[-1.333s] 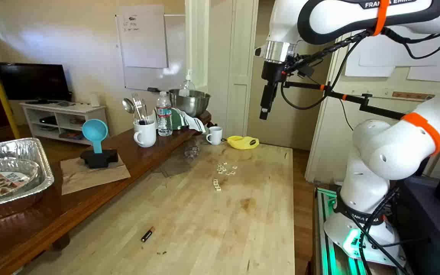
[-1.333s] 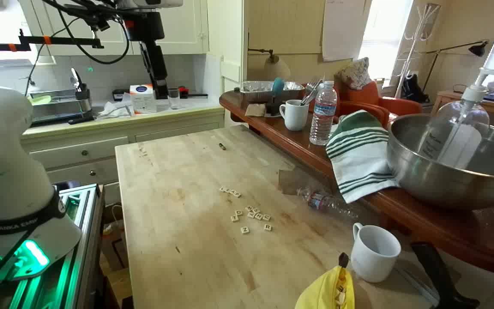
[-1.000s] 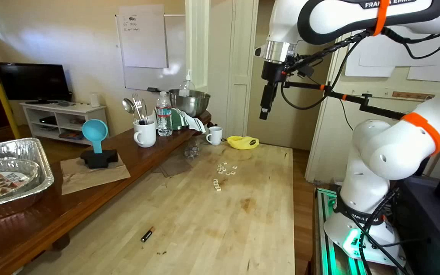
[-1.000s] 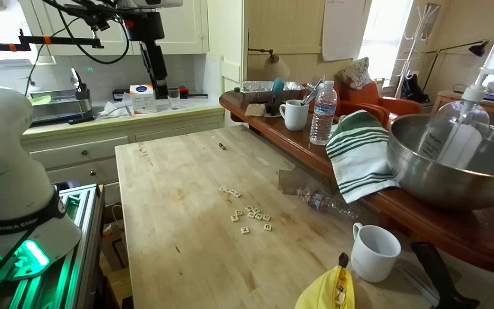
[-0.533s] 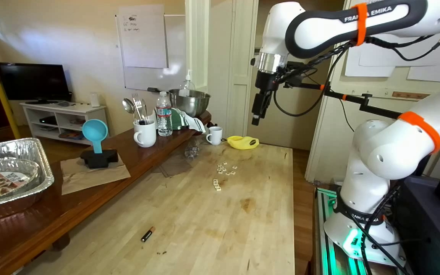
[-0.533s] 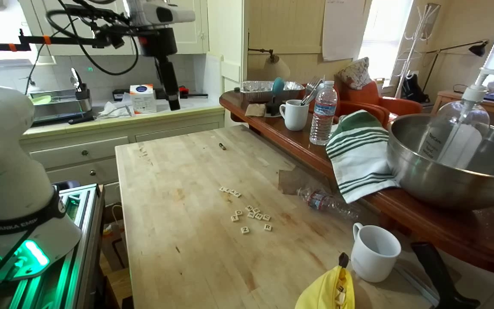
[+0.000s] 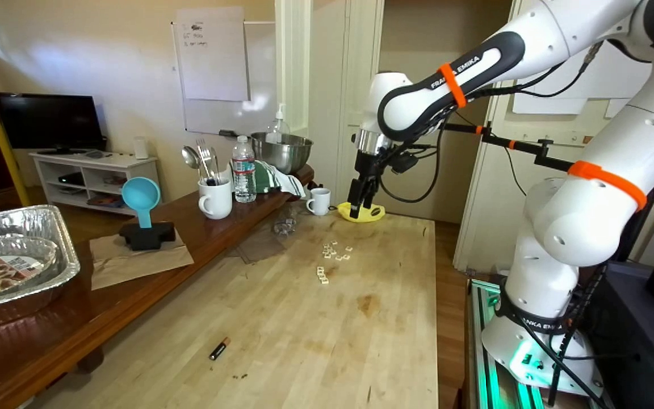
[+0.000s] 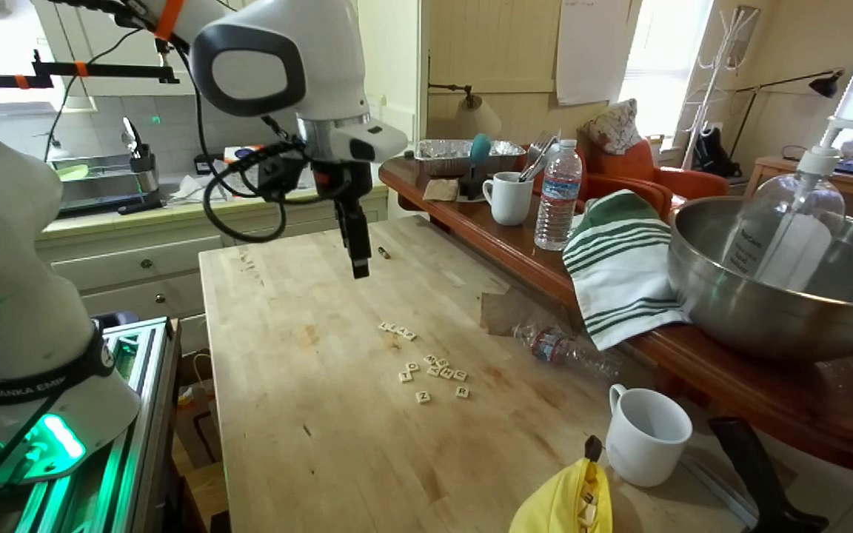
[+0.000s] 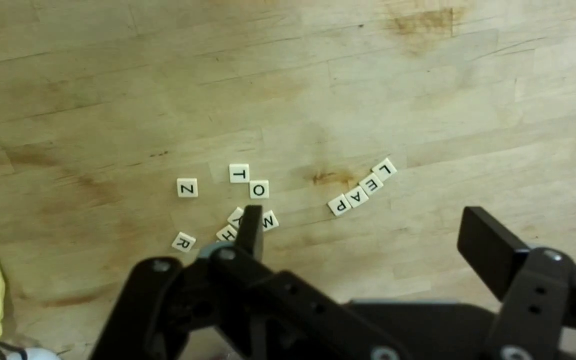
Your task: Add a new tile to the end of the word
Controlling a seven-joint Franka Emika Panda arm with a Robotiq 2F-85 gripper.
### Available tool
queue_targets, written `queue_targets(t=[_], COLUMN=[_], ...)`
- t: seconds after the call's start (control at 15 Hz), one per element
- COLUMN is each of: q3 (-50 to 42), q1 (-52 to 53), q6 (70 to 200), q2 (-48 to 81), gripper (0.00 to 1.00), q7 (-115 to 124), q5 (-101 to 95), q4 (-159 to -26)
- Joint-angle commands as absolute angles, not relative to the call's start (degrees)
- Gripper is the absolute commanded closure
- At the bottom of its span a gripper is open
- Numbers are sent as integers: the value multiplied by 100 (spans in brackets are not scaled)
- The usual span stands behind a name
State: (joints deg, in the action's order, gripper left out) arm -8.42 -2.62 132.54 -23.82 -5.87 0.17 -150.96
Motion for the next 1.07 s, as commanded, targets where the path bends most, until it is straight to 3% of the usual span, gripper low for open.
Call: queue_targets(t=[0.0,1.0], q3=[-957,-847], q1=[-270,-390], q6=[13496,13492], q2=[-1355,-888], gripper=[0,0], q7=[-849,-809], q5=[281,202], q4=[-14797,-14568])
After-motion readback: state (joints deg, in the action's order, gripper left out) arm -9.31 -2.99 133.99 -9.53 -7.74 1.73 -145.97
